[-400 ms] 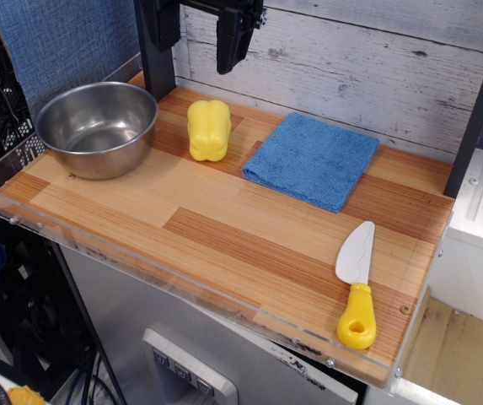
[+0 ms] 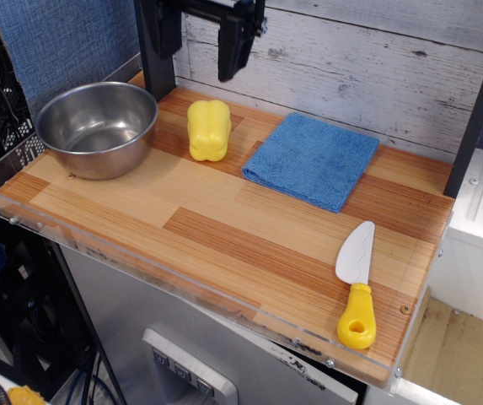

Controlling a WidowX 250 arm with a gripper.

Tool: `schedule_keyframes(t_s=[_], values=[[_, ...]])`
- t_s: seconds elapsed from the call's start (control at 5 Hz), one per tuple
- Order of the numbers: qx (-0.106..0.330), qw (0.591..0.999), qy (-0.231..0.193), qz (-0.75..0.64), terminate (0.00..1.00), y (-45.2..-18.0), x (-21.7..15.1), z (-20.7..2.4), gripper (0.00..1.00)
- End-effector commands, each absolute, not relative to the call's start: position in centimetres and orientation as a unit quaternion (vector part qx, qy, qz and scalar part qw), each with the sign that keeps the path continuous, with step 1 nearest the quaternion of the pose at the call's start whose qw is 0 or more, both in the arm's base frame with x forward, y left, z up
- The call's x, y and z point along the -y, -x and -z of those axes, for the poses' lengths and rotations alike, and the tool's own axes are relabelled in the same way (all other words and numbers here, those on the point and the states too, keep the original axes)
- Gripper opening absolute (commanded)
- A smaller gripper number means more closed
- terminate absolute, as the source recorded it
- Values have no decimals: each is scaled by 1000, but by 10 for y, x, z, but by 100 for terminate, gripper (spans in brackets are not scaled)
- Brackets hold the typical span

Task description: Place the yellow block on the blue cloth.

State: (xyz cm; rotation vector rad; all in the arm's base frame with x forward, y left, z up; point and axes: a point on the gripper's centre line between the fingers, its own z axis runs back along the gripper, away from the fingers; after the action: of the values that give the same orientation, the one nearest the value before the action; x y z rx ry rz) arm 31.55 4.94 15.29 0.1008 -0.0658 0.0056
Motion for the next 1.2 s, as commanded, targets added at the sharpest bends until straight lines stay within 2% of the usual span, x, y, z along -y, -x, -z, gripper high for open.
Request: schedule_keyframes(t_s=[0.0,0.2,0.6,0.8,1.0], values=[[40,997,-30,-60,0,-336,-80,-157,100],[55,995,-25,-75,0,-349,-97,-148,100],[52,992,-56,-97,0,-369,-113,-96,100],[47,992,-68,-98,0,-369,-113,-73,100],[49,992,-65,-102,0,-367,-110,-68,100]])
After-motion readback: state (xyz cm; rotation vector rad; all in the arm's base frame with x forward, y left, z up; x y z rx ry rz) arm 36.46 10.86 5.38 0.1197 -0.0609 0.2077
